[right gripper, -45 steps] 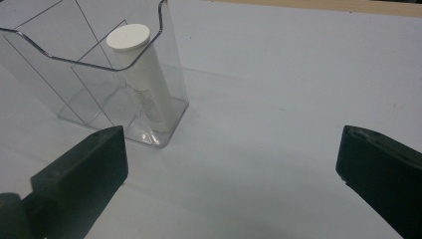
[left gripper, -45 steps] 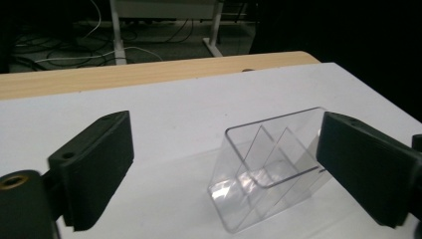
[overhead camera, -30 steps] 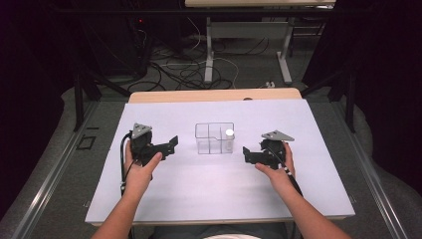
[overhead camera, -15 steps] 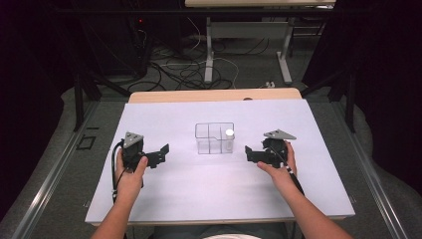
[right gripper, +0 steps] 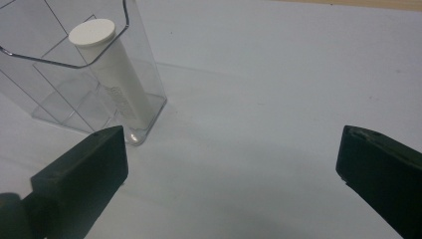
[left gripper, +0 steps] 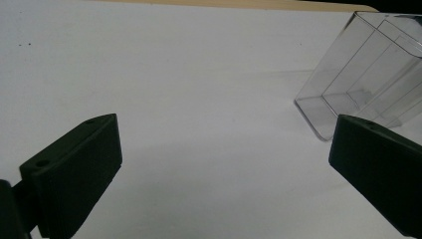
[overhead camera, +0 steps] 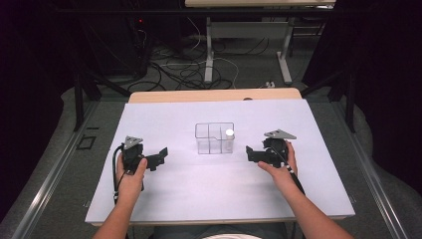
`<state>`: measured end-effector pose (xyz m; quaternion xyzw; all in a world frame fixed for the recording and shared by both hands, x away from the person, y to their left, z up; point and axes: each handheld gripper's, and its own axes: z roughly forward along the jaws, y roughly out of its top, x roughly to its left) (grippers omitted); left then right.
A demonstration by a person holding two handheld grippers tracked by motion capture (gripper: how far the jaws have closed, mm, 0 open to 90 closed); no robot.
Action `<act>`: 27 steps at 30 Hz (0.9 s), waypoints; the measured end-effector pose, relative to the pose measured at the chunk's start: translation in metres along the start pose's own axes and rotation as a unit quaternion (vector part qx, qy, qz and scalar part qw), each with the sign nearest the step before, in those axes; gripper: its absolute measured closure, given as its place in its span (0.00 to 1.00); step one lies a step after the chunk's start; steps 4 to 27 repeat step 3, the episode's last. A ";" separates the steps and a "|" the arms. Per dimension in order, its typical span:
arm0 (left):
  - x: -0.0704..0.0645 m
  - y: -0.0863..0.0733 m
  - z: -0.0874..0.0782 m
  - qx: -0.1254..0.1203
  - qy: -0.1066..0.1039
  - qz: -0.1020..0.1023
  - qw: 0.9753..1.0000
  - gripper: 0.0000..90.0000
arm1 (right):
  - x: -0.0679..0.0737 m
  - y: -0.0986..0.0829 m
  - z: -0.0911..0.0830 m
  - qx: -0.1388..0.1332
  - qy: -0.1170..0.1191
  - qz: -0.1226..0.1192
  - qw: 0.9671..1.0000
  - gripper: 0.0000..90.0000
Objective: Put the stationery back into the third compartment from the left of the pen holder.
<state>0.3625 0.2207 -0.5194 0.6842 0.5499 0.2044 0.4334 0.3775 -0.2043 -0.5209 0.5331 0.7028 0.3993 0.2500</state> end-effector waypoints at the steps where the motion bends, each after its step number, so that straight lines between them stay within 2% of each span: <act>1: 0.001 0.000 0.000 0.000 0.001 0.000 1.000 0.00 | 0.000 0.000 0.000 -0.001 -0.001 0.000 1.000 0.00; 27: 0.002 0.000 0.000 0.000 0.003 0.000 1.000 0.00 | 0.000 0.000 0.000 -0.001 -0.002 -0.002 1.000 0.00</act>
